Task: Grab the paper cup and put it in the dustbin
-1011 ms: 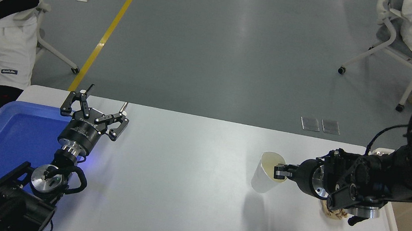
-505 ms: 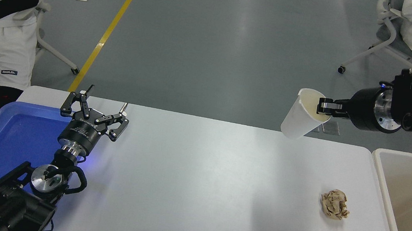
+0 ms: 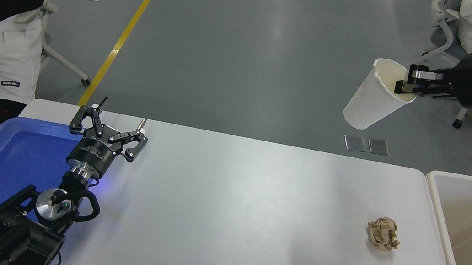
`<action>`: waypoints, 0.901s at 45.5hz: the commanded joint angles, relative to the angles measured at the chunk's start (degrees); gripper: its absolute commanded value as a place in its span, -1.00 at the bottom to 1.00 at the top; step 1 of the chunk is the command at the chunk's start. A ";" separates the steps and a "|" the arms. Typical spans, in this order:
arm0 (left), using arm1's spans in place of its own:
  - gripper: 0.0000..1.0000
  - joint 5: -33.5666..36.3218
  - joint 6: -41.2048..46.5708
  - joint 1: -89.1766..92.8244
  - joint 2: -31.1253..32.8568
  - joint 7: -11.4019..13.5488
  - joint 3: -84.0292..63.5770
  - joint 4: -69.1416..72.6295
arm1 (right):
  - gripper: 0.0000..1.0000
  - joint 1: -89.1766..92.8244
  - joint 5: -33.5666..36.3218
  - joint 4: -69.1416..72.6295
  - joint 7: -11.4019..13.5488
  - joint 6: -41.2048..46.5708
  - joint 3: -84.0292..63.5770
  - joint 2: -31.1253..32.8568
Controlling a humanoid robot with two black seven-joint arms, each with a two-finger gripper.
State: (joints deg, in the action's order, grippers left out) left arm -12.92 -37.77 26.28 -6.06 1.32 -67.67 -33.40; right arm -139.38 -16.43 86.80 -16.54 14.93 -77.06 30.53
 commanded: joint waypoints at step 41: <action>0.98 0.00 -0.02 0.00 0.00 0.00 0.00 0.00 | -1.00 57.27 18.62 -54.98 4.41 2.56 1.04 25.19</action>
State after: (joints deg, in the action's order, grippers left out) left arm -12.92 -37.78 26.28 -6.06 1.32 -67.68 -33.40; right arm -97.93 -7.28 43.61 -13.99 18.08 -77.49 51.09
